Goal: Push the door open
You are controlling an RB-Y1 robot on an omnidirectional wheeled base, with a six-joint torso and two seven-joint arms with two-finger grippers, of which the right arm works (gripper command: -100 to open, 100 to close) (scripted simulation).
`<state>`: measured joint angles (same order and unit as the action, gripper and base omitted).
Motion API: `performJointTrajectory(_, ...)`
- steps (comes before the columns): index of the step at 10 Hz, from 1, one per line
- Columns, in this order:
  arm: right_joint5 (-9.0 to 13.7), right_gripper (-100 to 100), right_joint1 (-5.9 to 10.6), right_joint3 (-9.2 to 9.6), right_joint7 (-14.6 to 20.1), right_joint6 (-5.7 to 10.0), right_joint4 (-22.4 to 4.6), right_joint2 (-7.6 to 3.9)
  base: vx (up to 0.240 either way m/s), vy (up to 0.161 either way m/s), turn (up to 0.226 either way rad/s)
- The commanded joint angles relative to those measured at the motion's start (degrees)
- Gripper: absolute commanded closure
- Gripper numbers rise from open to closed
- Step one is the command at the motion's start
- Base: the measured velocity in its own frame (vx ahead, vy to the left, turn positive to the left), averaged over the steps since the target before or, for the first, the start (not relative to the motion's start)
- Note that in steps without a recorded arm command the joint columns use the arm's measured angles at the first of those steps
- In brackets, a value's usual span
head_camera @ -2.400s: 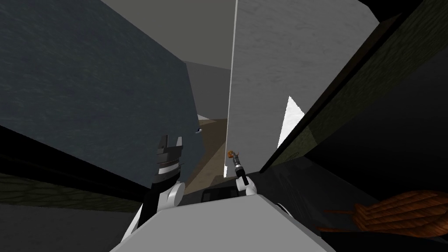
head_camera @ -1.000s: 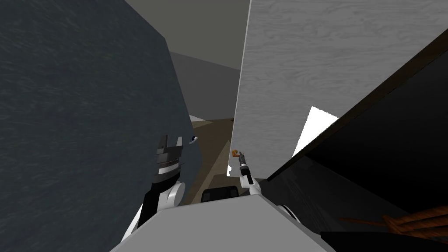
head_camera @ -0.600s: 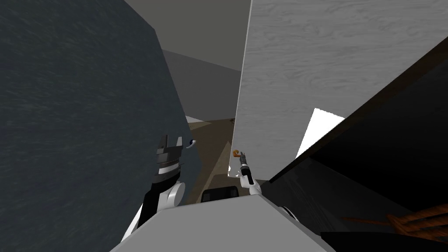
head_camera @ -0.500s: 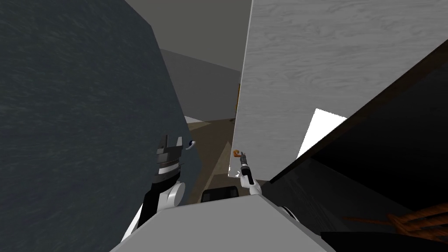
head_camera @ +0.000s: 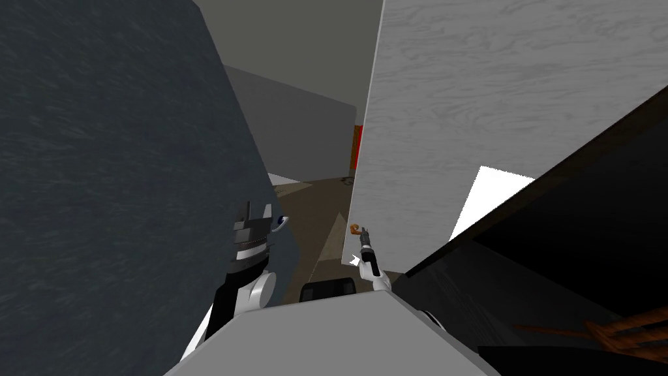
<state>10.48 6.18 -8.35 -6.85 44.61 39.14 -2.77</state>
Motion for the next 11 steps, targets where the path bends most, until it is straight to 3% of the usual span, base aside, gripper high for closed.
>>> performJointTrajectory(1,0.3,100,0.09,-0.66,-0.5,0.15,0.4,-0.57,0.169,0.016,-0.04)
performJointTrajectory(6,1.9,100,0.28,-3.35,-2.5,0.6,0.5,-1.54,0.186,0.01,-0.041)
performJointTrajectory(11,3.7,100,0.51,-6.55,-5.0,1.14,0.7,-1.41,0.212,-0.004,-0.053)
